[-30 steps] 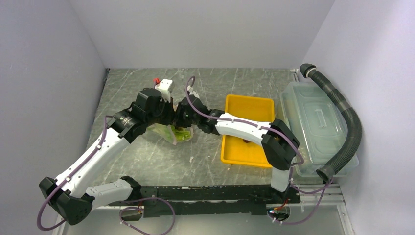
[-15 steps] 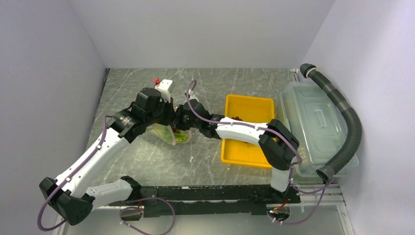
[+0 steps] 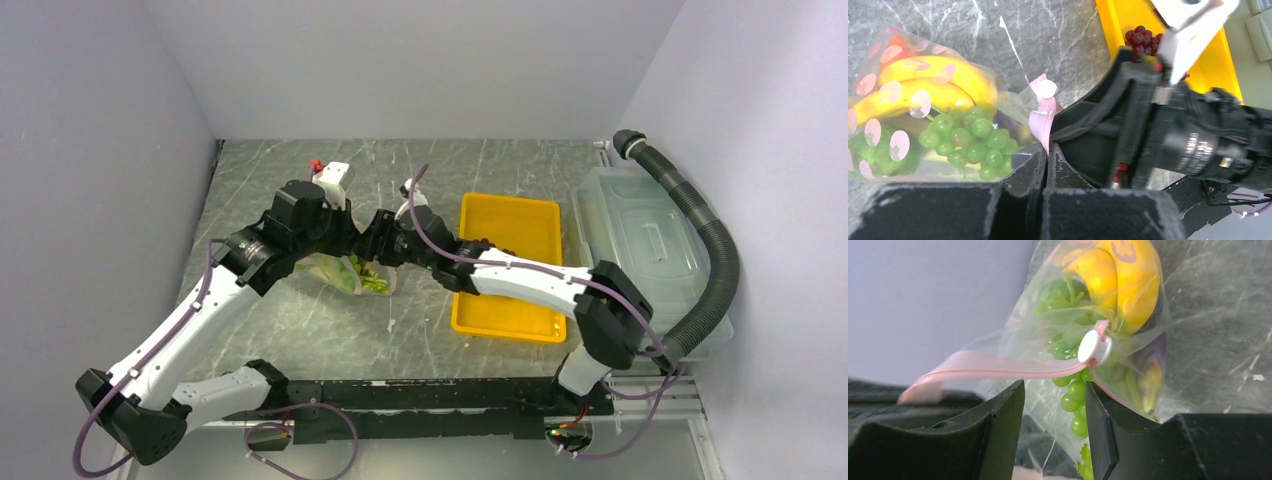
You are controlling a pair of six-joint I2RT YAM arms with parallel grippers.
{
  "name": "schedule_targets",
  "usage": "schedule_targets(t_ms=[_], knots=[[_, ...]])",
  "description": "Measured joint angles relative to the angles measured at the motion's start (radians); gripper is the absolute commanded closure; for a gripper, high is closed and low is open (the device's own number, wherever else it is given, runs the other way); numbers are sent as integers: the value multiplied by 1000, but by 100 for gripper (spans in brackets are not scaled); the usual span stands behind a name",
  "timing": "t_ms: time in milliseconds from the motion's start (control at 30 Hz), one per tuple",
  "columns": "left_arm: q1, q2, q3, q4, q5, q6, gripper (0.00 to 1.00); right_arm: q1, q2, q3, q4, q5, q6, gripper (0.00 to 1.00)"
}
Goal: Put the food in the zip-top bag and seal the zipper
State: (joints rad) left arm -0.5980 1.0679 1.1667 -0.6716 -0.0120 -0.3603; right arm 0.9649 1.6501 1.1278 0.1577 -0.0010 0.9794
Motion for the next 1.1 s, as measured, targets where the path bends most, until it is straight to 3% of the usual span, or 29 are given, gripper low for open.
schedule_targets(t_ms=[667, 900, 1100], knots=[[2, -11, 0, 1, 0, 0, 100, -69, -429, -135, -426, 211, -221, 42], [3, -11, 0, 1, 0, 0, 100, -199, -523, -161, -579, 290, -315, 38], [4, -11, 0, 1, 0, 0, 100, -315, -505, -166, -671, 317, -404, 30]])
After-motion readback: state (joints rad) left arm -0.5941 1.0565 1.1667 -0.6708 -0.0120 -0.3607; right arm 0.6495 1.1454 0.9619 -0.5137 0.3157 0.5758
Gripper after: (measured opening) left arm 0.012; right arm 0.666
